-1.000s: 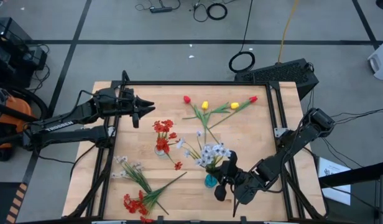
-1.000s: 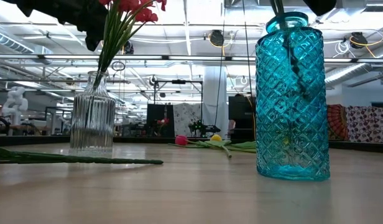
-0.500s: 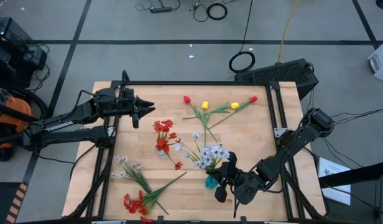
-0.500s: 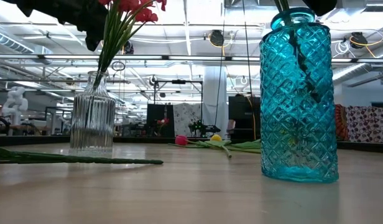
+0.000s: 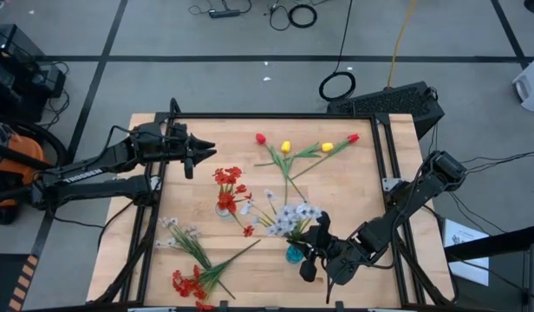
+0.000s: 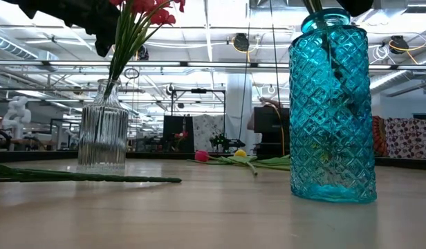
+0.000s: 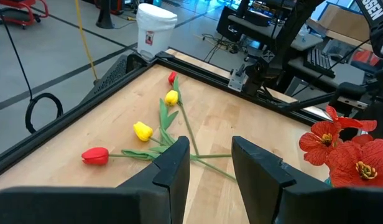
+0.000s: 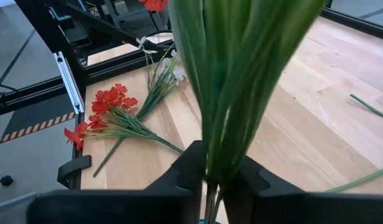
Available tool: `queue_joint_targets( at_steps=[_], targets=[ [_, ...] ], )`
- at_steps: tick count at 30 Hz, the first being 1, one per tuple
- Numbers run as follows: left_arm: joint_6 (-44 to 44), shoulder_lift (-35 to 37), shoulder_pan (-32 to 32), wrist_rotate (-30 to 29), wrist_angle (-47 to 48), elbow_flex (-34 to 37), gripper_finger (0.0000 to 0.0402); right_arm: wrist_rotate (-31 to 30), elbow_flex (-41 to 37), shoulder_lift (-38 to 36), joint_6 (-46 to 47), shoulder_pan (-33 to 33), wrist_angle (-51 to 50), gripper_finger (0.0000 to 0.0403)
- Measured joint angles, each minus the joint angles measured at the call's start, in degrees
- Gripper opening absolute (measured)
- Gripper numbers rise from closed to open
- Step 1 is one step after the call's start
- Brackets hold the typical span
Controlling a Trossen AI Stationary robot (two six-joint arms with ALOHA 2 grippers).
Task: Sort flowers into vase by color
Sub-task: Put the top white flowers into the blue vase
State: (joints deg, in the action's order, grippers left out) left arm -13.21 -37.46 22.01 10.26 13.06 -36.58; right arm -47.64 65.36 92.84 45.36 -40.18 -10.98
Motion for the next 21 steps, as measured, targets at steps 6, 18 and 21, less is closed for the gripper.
queue_joint_targets(
  at_steps=[6, 18, 21],
  targets=[
    [0.0, 0.0, 0.0, 0.0, 0.0, 0.0, 0.0125, 0.0, 0.0, 0.0, -1.2, 0.0, 0.1, 0.0068],
    [-0.1, 0.0, 0.0, 0.0, -0.1, 0.0, 0.0125, 4.2, 0.0, -3.6, -3.2, -0.8, 0.0, 0.0075],
    [-0.1, 0.0, 0.0, 0.0, -0.1, 0.0, 0.0125, 4.6, 0.0, -4.5, -3.7, -0.8, -0.8, 0.0075]
  ],
)
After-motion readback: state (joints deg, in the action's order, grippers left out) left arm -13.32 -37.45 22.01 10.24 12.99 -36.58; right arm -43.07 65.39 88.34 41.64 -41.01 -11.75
